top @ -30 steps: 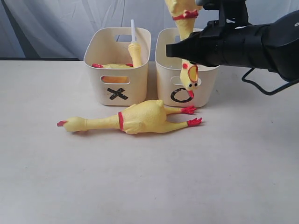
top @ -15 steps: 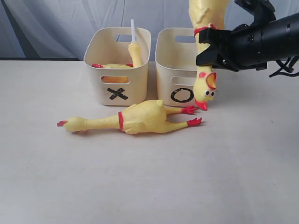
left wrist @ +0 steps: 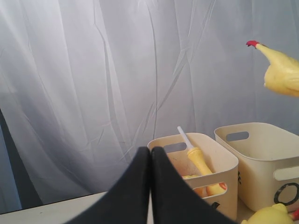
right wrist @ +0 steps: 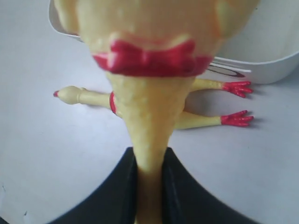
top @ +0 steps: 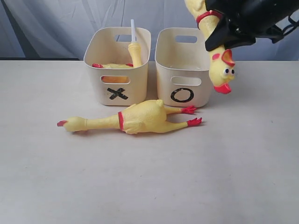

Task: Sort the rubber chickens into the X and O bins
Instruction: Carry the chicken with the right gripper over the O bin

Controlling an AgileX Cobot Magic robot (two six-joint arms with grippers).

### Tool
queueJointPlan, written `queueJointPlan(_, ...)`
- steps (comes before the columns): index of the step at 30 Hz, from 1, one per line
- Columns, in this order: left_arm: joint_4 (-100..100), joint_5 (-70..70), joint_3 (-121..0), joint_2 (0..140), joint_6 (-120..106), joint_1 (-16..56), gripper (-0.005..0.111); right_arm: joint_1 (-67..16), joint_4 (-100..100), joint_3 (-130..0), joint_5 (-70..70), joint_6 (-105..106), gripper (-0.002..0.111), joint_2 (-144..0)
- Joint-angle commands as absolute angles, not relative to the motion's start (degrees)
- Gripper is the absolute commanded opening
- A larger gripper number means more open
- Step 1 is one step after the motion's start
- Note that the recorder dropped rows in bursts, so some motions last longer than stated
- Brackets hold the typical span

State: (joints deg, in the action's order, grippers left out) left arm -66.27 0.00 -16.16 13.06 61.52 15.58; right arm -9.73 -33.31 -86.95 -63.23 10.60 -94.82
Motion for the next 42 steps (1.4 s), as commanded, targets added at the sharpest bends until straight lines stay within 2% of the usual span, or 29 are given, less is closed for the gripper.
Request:
queueJointPlan(1, -65.83, 0.31, -16.01, 12.65, 61.91, 15.54, 0.000, -9.33, -27.20, -94.64, -68.41, 5.83, -0.001, -100.44)
queueJointPlan(17, -65.83, 0.31, -16.01, 12.65, 61.91, 15.54, 0.000, -9.33, -25.21, -104.93, -69.96, 4.87, -0.001, -115.05)
queueJointPlan(42, -65.83, 0.31, -16.01, 12.65, 61.91, 15.54, 0.000, -11.83, -30.32, -104.93, -69.96, 5.50, -0.001, -117.38)
